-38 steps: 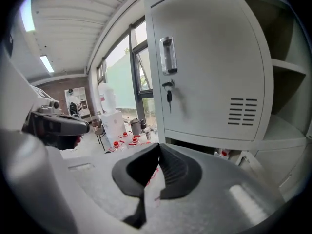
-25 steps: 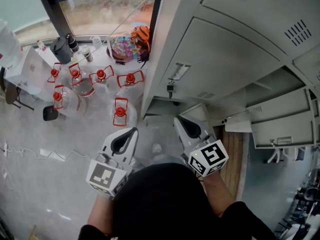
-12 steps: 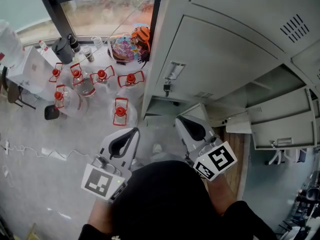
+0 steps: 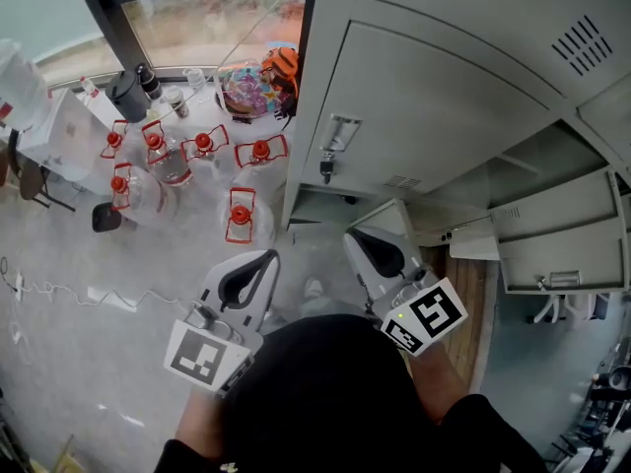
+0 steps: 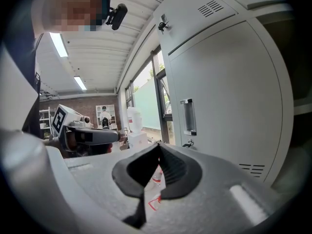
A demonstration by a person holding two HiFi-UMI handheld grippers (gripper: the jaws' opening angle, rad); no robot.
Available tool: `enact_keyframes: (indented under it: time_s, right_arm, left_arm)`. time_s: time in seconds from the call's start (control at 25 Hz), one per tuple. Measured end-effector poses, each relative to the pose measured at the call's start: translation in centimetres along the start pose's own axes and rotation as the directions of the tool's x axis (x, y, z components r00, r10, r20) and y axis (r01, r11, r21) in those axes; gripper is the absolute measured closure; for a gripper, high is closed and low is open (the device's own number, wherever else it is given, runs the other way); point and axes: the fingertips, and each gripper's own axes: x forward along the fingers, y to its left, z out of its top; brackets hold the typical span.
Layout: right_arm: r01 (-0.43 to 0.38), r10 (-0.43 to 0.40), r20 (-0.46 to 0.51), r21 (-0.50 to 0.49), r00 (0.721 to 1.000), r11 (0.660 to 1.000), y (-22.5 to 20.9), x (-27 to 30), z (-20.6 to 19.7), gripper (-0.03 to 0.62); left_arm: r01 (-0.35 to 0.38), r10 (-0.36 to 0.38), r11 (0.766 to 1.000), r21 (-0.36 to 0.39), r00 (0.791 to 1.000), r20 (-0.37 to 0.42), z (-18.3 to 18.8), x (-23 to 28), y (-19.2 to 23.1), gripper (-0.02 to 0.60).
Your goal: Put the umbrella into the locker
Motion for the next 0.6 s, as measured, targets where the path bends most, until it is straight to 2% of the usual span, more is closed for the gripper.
enact_keyframes:
  time_s: [0.12, 0.24, 0.6]
  right_arm:
    - [-0.006, 0.006, -0.004, 0.006, 1.0, 1.0, 0.0, 0.1, -0.4, 0.597]
    - [-0.006, 0.006, -0.002, 0.012, 1.0, 1.0, -0.3, 0.1, -0.6, 0.597]
    - [0.003, -0.003, -0.02, -0.012, 1.0, 1.0, -1.0, 0.2, -1.2, 0.597]
  left_arm:
    - [0.007, -0.008, 0.998, 0.06, 1.0, 0.01, 0.1, 0.3, 0.1, 0.569]
    - [-0.029, 0.029, 0.999, 0.02, 1.0, -0.008, -0.5, 0.5, 0.4, 0.569]
    - [-0.026, 0.026, 0.999, 0.035, 1.0, -0.013, -1.1, 1.7, 0.3, 0.569]
